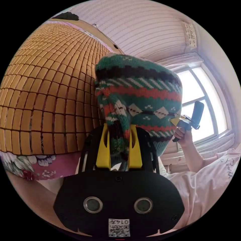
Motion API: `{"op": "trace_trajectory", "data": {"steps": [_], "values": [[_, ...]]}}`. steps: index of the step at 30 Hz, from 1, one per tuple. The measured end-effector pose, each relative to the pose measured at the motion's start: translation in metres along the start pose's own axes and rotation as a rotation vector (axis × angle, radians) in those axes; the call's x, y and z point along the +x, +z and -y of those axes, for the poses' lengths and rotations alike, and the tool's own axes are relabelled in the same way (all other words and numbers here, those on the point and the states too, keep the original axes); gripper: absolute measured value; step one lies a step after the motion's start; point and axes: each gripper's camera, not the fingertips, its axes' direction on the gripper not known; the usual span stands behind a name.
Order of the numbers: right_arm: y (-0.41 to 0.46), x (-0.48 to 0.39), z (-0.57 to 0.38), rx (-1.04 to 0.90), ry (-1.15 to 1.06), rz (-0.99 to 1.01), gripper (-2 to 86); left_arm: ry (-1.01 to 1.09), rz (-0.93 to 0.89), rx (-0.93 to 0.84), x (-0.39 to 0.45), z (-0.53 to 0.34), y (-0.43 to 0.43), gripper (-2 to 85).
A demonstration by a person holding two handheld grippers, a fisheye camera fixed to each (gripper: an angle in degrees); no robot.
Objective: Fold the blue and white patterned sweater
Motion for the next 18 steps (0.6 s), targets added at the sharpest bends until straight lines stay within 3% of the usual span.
{"op": "trace_trajectory", "data": {"steps": [4, 8, 15, 18], "values": [[0.019, -0.114, 0.074, -0.036, -0.407, -0.074, 12.3, -0.049, 0.016, 0.208, -0.01, -0.014, -0.069, 10.0], [0.035, -0.211, 0.145, 0.002, -0.687, 0.004, 12.1, -0.148, 0.022, 0.568, -0.033, -0.052, -0.175, 9.9], [0.065, -0.325, 0.294, 0.022, -0.894, 0.318, 12.3, -0.182, 0.296, 1.036, -0.031, -0.094, -0.349, 10.2], [0.092, -0.354, 0.394, -0.017, -0.846, 0.394, 12.5, -0.179, 0.397, 1.111, -0.042, -0.066, -0.409, 10.4]]}}
